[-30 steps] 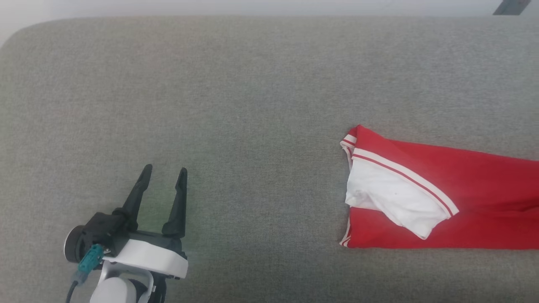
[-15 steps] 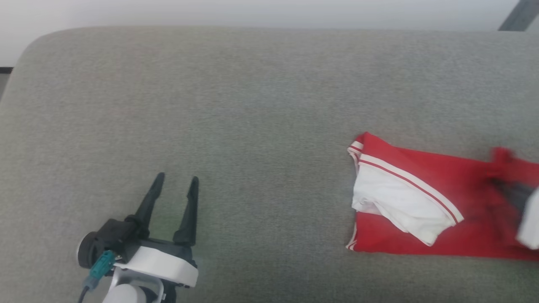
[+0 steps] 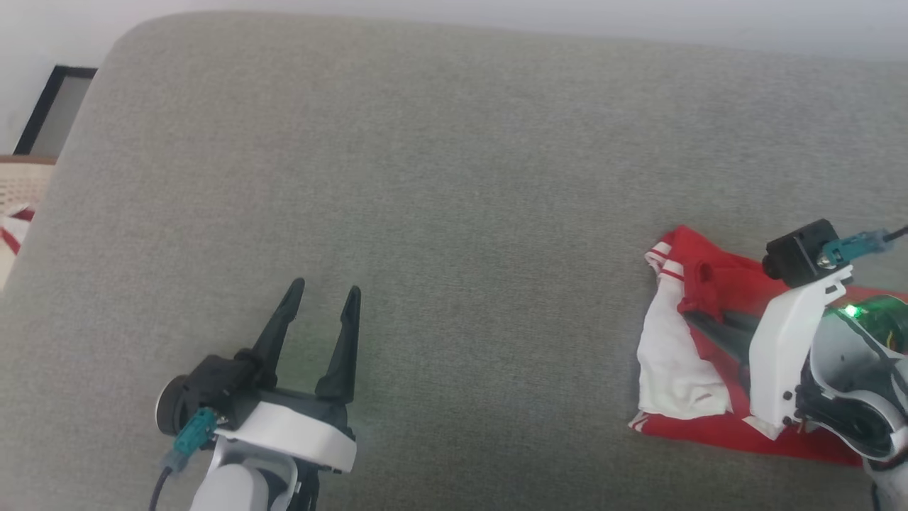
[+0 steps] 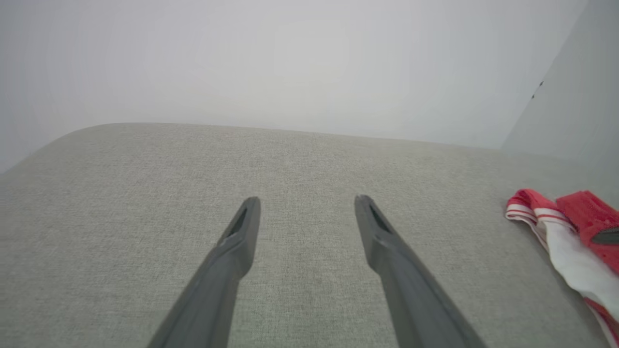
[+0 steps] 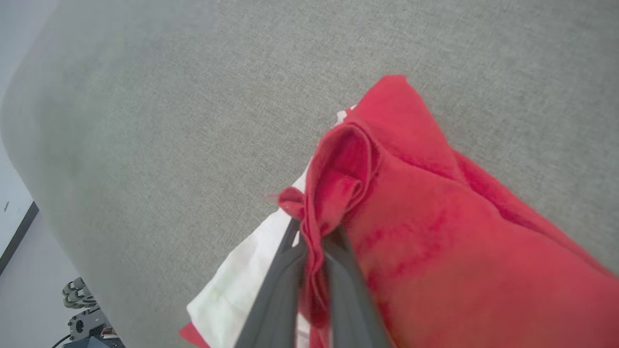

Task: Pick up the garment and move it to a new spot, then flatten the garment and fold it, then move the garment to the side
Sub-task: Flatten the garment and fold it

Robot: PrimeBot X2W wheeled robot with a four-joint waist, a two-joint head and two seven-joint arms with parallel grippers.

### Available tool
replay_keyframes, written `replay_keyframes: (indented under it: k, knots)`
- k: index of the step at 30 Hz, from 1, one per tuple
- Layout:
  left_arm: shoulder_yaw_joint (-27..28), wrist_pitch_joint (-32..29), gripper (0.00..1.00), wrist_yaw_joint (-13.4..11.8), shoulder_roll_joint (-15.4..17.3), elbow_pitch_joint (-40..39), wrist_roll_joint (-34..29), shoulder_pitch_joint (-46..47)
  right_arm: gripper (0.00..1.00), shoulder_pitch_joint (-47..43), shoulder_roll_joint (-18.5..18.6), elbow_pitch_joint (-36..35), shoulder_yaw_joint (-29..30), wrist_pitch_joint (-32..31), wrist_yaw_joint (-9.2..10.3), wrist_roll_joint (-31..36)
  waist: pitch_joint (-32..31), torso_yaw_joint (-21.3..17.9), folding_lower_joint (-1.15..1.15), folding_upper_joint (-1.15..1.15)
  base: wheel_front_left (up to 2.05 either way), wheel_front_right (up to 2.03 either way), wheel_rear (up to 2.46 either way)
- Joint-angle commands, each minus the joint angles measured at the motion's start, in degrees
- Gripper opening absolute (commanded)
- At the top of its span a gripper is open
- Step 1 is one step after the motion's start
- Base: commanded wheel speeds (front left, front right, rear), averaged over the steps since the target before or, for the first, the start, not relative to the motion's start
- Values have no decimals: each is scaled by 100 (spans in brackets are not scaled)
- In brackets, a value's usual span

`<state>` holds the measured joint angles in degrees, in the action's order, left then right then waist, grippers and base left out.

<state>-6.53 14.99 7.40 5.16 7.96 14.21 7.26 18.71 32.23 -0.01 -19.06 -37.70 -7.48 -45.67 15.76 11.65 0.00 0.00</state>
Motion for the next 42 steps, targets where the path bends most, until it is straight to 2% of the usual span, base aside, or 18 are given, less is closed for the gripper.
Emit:
replay_keyframes:
  k: [1, 4, 5, 6, 7, 8, 13, 18, 27, 34, 37, 42]
  knots:
    - [1, 25, 100, 8, -5, 18, 30, 52, 0, 38, -26, 16, -17, 39, -2, 45, 21, 28, 0, 0, 0, 0, 0]
    - [17, 25, 100, 8, -17, 28, 47, 90, 0, 95, -73, 192, -85, 112, -2, 94, 25, 44, 0, 0, 0, 0, 0]
    - [30, 25, 100, 8, -19, 32, 49, 92, 12, 110, -82, 240, -112, 152, -2, 85, 19, 32, 0, 0, 0, 0, 0]
    - [45, 25, 100, 8, -13, 45, 57, 92, 40, 134, -89, 294, -131, 187, -2, 94, 9, 13, 0, 0, 0, 0, 0]
    - [63, 25, 100, 8, -4, 61, 61, 90, 97, 149, -111, 336, -145, 247, -2, 98, -6, -16, 0, 0, 0, 0, 0]
    - [73, 25, 100, 8, 0, 72, 63, 84, 100, 149, -140, 366, -149, 303, -2, 71, -26, -51, 0, 0, 0, 0, 0]
    - [99, 25, 100, 9, 59, 151, 110, 2, 100, 182, -214, 530, -111, 639, -1, -77, -187, -290, 0, 0, 0, 0, 0]
    - [95, 25, 100, 9, 129, 240, 187, -23, 100, 242, -135, 741, -67, 1314, -2, -169, -352, -567, 0, 0, 0, 0, 0]
    - [83, 25, 100, 9, 257, 550, 436, -133, 100, 248, 120, 1581, -293, 3235, -1, -432, -643, -1056, 0, 0, 0, 0, 0]
    - [152, 25, 100, 8, 311, 803, 476, -226, 100, 223, 104, 2391, -431, 4794, -2, -214, -945, -1323, 0, 0, 0, 0, 0]
    - [328, 25, 100, 9, 326, 726, 414, -371, 100, 109, 62, 2547, -478, 5125, -2, -25, -1113, -1397, 0, 0, 0, 0, 0]
    - [636, 25, 100, 8, 294, 483, 279, -727, 100, -194, -45, 2452, -257, 5286, -2, 326, -1286, -1499, 0, 0, 0, 0, 0]
